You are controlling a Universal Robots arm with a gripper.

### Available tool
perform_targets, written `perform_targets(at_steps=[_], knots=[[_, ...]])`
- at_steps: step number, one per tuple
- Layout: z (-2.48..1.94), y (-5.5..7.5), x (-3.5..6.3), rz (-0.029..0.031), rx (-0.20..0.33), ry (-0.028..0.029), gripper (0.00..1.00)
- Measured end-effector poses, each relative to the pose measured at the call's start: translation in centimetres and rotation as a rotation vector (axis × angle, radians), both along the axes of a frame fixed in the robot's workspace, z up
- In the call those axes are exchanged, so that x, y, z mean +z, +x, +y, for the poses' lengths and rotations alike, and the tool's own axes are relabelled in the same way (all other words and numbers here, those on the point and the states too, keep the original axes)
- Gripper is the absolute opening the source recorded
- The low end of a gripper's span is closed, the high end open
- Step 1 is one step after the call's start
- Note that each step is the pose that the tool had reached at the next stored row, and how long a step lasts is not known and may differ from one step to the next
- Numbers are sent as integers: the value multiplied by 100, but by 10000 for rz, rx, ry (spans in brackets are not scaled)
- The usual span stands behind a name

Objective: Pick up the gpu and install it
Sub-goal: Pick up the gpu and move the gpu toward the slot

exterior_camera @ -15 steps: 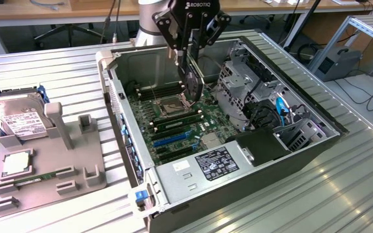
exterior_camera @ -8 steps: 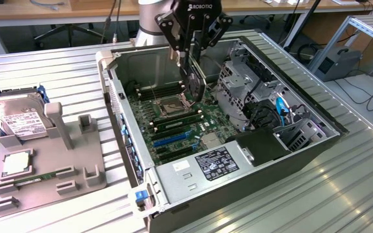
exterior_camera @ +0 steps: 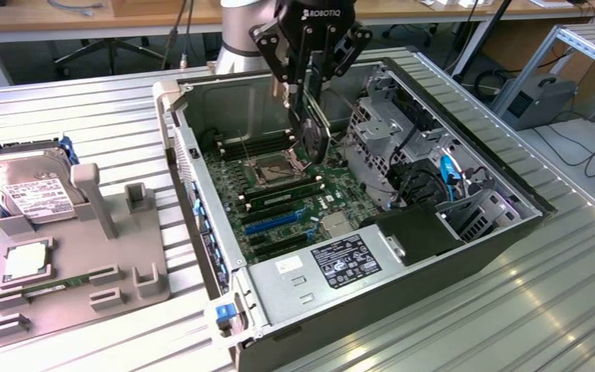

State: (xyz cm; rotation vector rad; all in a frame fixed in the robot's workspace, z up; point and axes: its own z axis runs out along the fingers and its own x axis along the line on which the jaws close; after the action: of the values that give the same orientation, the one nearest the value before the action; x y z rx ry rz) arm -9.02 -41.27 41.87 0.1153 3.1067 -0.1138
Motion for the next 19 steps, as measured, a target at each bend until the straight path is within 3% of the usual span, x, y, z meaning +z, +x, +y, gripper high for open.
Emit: perform_targets(at_steps=[19], knots=[[0, 8, -64, 0, 0, -5, 27]])
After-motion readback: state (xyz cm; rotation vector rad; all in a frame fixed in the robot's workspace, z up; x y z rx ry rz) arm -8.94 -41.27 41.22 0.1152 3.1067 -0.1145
